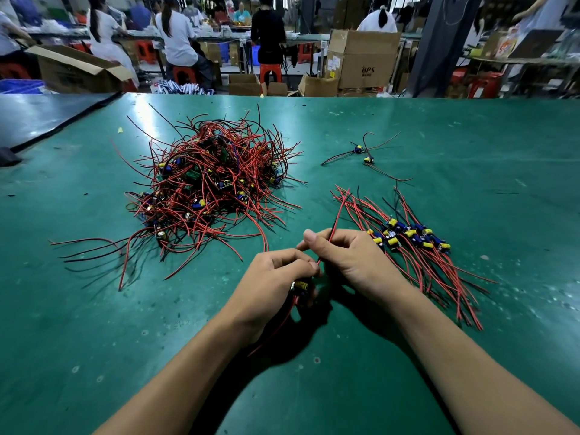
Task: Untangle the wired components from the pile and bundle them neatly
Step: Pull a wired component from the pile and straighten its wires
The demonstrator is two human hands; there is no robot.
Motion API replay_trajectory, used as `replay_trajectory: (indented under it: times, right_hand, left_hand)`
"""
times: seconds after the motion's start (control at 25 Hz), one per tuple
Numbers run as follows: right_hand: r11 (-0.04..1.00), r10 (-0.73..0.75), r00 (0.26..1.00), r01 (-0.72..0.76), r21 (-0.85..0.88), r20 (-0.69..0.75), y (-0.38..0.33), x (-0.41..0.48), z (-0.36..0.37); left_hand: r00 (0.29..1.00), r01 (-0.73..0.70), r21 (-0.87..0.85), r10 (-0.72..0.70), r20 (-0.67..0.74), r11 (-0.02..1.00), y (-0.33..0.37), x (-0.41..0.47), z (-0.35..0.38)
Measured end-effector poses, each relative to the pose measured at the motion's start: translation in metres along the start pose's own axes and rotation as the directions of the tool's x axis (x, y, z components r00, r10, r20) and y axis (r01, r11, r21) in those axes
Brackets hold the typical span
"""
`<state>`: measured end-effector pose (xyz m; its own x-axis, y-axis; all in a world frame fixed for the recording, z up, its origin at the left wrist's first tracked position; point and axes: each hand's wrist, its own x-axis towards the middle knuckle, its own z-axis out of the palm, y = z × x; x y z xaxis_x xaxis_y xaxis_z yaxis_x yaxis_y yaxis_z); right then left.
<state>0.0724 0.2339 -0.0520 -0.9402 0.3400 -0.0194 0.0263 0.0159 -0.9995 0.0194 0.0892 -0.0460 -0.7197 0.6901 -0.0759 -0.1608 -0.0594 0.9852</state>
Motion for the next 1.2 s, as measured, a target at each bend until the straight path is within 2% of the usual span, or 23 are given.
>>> replay_trajectory:
  times: [0.08,0.28,0.4,0.48,0.56,0.64,0.72,0.8,0.92,1.04,1.12,1.2]
  right_hand:
    - [0.986,-0.075,0.994,0.063,-0.152,-0.078,-0.002,0.002,-0.006]
    - [0.924,-0.172,0.958,0.076,-0.376,-0.229,-0.001,0.009,-0.017]
    - [0.884,-0.270,0.896,0.085,-0.461,-0.353,0.000,0.012,-0.022]
    - [0.893,-0.283,0.871,0.087,-0.442,-0.401,0.002,0.013,-0.024]
    - [0.943,-0.202,0.884,0.060,-0.326,-0.422,0.002,0.015,-0.022]
    - [0.999,0.018,0.918,-0.006,0.033,-0.395,-0.002,0.015,-0.018]
    - [0.928,0.192,0.941,-0.082,0.364,-0.278,-0.006,0.015,-0.015]
    - [0.862,0.248,0.948,-0.121,0.492,-0.201,-0.006,0.016,-0.015]
    - [0.864,0.285,0.939,-0.166,0.475,-0.190,-0.003,0.014,-0.012]
    - [0.914,0.254,0.945,-0.165,0.370,-0.205,-0.005,0.010,-0.006]
    - [0.958,0.185,0.960,-0.129,0.256,-0.211,-0.005,0.004,0.000]
    - [0.998,0.030,0.974,-0.018,0.056,-0.224,-0.003,-0.002,0.009]
  left_hand:
    - [1.000,0.010,0.004,-0.010,0.015,1.000,0.000,0.000,-0.001]
    - [0.998,0.019,0.010,-0.020,0.059,1.000,0.002,0.000,-0.004]
    - [0.997,0.020,-0.004,-0.019,0.077,1.000,0.001,0.000,-0.005]
    - [0.997,0.022,-0.007,-0.022,0.079,1.000,0.001,0.001,-0.005]
    - [0.996,0.022,-0.012,-0.021,0.084,1.000,0.001,0.001,-0.006]
    - [0.996,0.030,-0.002,-0.030,0.088,1.000,0.002,0.001,-0.007]
    - [0.994,0.059,0.044,-0.063,0.090,0.997,0.002,0.001,-0.009]
    - [0.993,0.086,0.083,-0.093,0.080,0.993,0.002,0.001,-0.010]
    - [0.995,0.099,0.018,-0.099,0.000,0.995,-0.001,0.005,-0.008]
    - [0.989,0.133,-0.125,-0.141,-0.050,0.983,-0.002,0.011,-0.007]
    - [0.984,0.157,-0.182,-0.169,-0.056,0.971,-0.001,0.014,-0.008]
    - [0.981,0.172,-0.196,-0.186,-0.053,0.965,-0.001,0.015,-0.009]
